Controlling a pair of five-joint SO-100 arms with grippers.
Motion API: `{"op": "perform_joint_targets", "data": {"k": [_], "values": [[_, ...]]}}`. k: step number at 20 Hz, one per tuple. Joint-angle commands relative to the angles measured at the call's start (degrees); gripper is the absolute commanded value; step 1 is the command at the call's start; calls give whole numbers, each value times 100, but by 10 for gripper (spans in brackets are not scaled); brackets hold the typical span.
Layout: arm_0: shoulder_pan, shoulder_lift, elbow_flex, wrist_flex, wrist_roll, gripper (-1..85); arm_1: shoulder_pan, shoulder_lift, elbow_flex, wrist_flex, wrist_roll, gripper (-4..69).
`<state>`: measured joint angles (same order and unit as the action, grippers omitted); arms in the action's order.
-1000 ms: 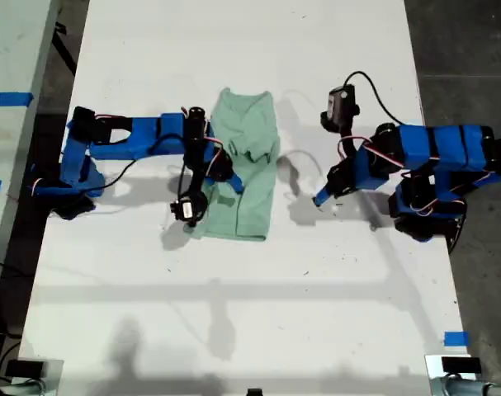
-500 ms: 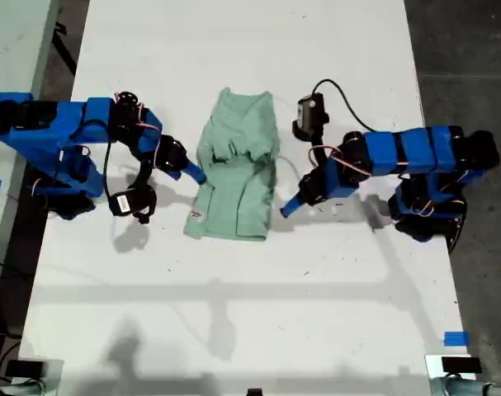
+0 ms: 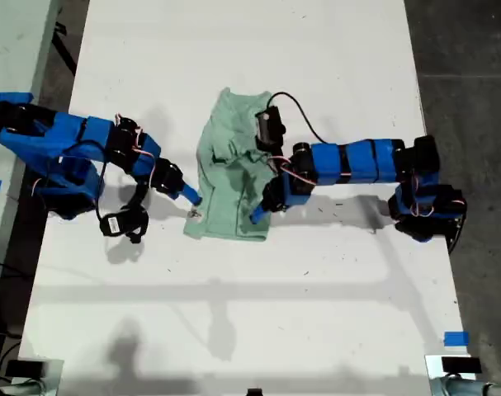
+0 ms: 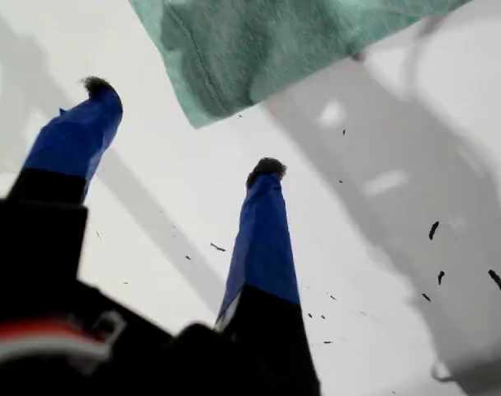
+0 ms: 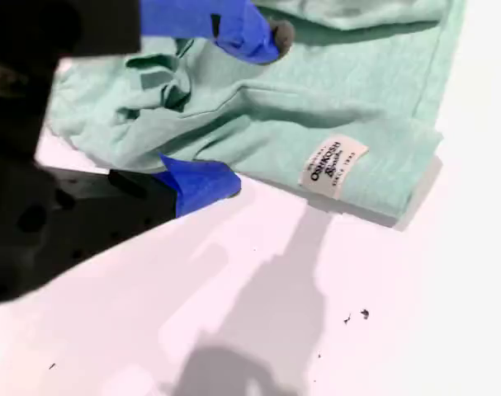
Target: Fold tshirt
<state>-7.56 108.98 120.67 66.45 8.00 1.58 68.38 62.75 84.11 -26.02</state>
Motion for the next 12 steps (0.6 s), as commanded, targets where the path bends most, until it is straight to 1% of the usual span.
{"op": "perform_joint_targets", "data": {"k": [1,6,12], "values": [[176,-237,-18,-448,-53,230,-26,-53,-413,-79,88,332],[334,-1002,-70,-853,-97,222,-79,-510,-422,-457,211,333],[404,-1837,-352,-940,-105,225,-105,-1354,-949,-791,378,324]]}}
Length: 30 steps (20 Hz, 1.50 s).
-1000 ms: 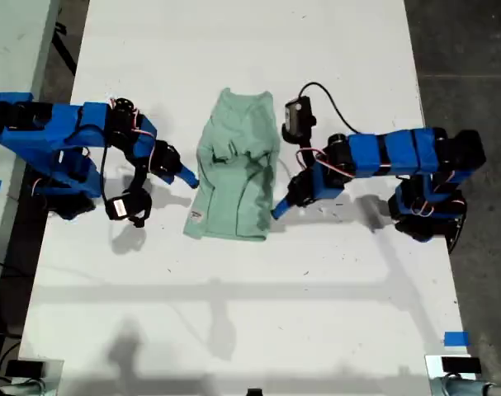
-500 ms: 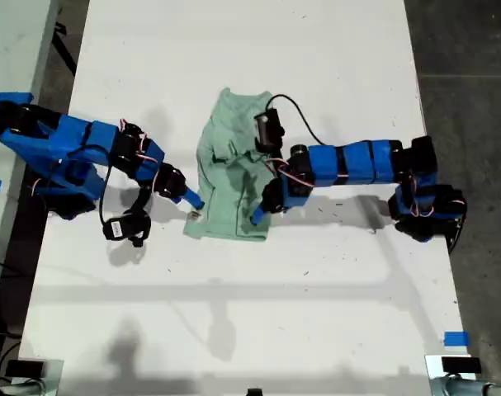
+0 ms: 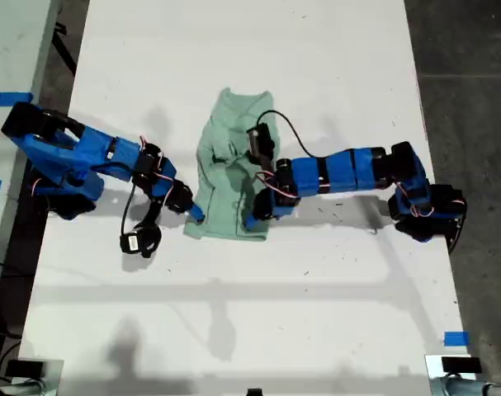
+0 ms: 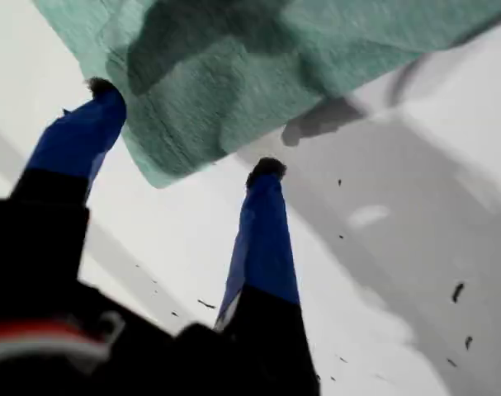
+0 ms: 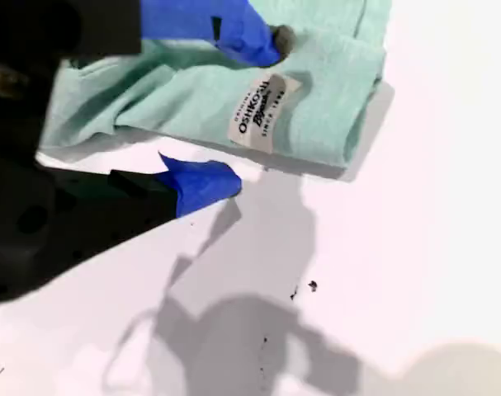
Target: Fold tshirt
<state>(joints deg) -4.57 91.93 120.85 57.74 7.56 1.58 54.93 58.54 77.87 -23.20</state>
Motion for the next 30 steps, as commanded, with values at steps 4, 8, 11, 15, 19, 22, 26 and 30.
{"op": "perform_joint_targets", "data": {"k": [4,8,11,15,19,22,26,30], "values": [[220,-870,-967,9,62,166,-167,-404,-773,-272,202,310],[308,-1230,-1222,0,202,1,-246,-501,-773,-325,316,239],[439,-1556,-1652,246,176,1,-299,-536,-773,-325,387,95],[633,-1758,-2303,536,97,1,-439,-527,-984,-158,299,-12],[932,-2065,-3489,1178,0,1,-870,-264,-1187,237,220,-12],[1283,-2733,-5265,1978,-149,1,-1380,202,-1187,773,334,-12],[1617,-2839,-6697,2382,-185,1,-1828,1055,-1195,1134,483,-12],[1564,-2505,-6688,2285,-141,1,-1468,1230,-1151,1046,70,-12]]}}
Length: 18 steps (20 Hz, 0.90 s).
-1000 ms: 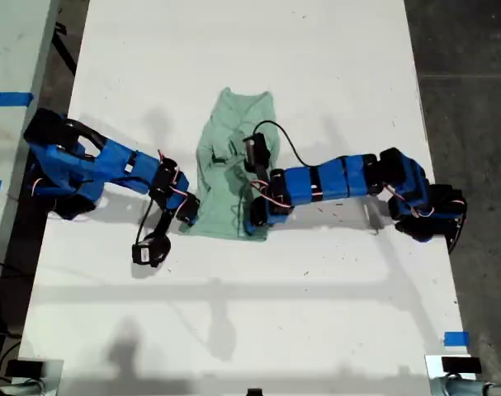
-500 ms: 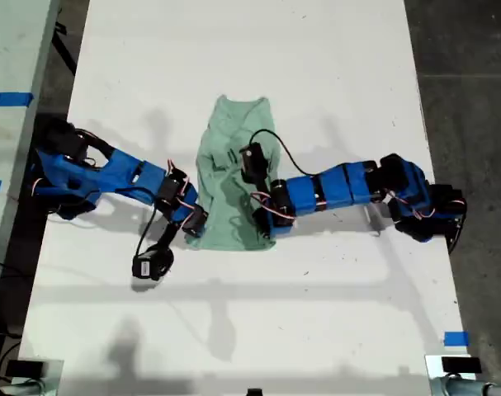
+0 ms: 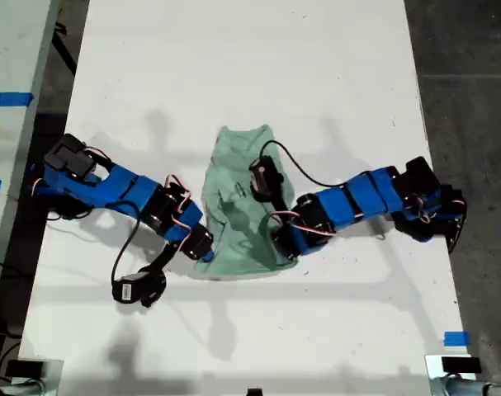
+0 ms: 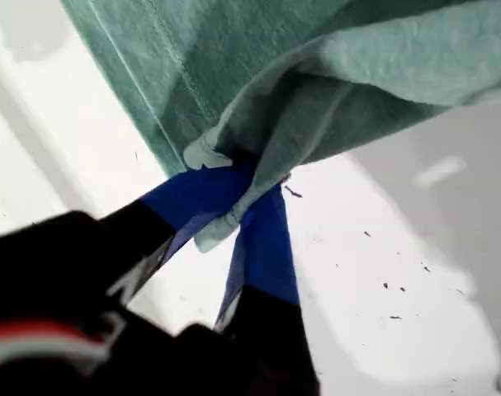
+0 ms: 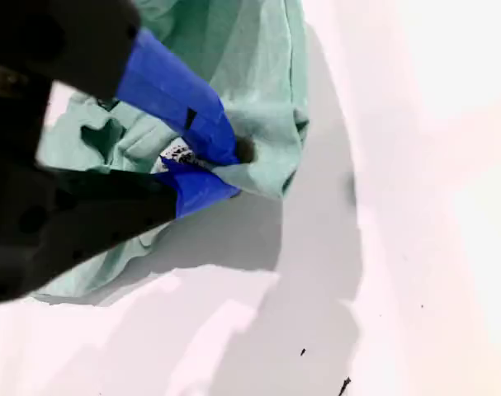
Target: Fold tshirt
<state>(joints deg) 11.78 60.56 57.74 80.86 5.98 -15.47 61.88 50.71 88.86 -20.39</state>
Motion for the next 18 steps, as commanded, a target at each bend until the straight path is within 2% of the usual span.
{"op": "perform_joint_targets", "data": {"k": [1,5,11,16,17,18], "values": [[-176,642,-369,44,35,1,404,527,-352,-132,-378,-12],[-1020,1222,-176,439,431,1,1266,606,-334,-343,-1143,-12],[-3173,1644,-35,598,2021,1,2918,659,-211,-738,-2303,-12],[-4263,1195,-62,510,2716,1,4017,624,-18,-1125,-2786,-10],[-4500,1116,-53,519,2795,32,4271,615,9,-1116,-2681,107],[-4790,1107,-35,580,2813,167,4597,624,9,-993,-2593,186]]}}
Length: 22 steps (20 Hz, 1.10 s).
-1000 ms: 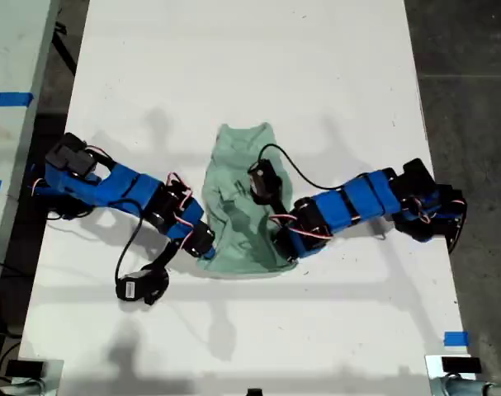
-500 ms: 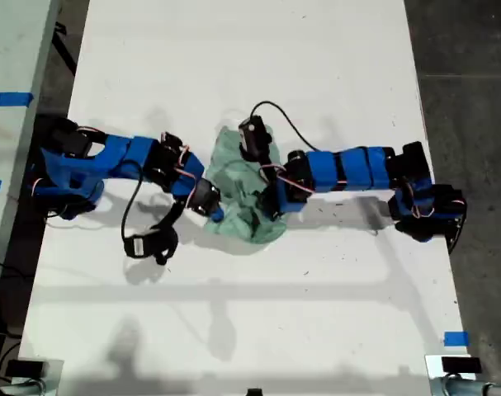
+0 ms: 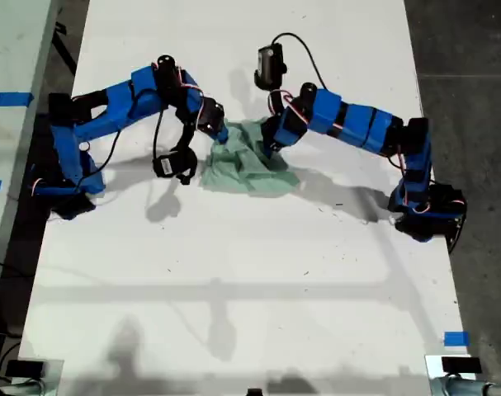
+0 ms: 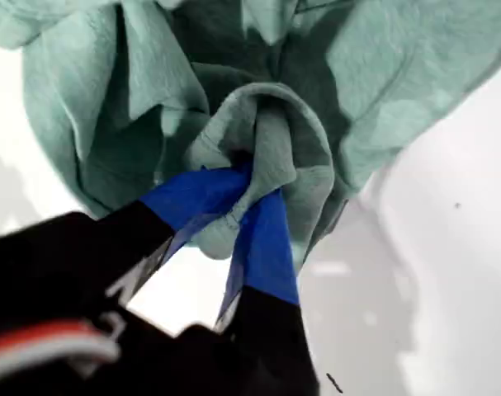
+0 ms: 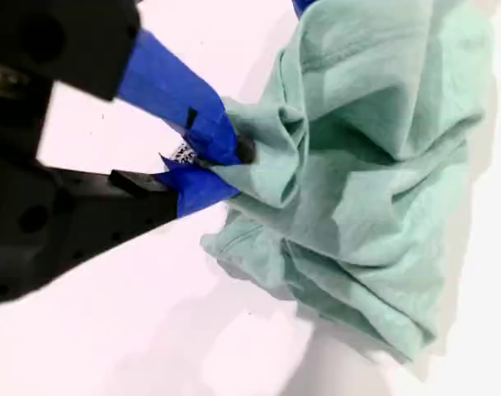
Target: Fold tshirt
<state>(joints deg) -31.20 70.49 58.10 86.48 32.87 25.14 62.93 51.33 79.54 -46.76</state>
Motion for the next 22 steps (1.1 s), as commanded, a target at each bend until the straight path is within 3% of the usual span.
{"op": "perform_joint_targets", "data": {"k": [1,3,7,8,9,12,15,17,21,22], "values": [[-835,123,-97,158,123,236,879,589,-53,88,70,224],[-1626,404,-44,229,202,355,1582,844,-53,387,-35,275],[-2856,1318,264,149,325,383,2909,1846,264,1327,-229,300],[-3023,1538,422,97,334,385,3111,2276,659,1354,-492,397],[-3146,1819,703,-18,334,387,3252,2742,1107,1354,-677,404],[-3375,2971,2145,-606,378,388,3322,4351,2751,1222,-853,312],[-3023,4553,4254,-1485,439,323,2900,6108,4711,958,-571,297],[-2364,5563,5581,-1986,105,263,2347,7269,5889,861,-44,255],[-598,8244,8218,-3164,-914,23,624,9624,8095,360,1529,59],[-141,9141,8912,-3419,-1424,1,79,10213,8604,44,1749,22]]}}
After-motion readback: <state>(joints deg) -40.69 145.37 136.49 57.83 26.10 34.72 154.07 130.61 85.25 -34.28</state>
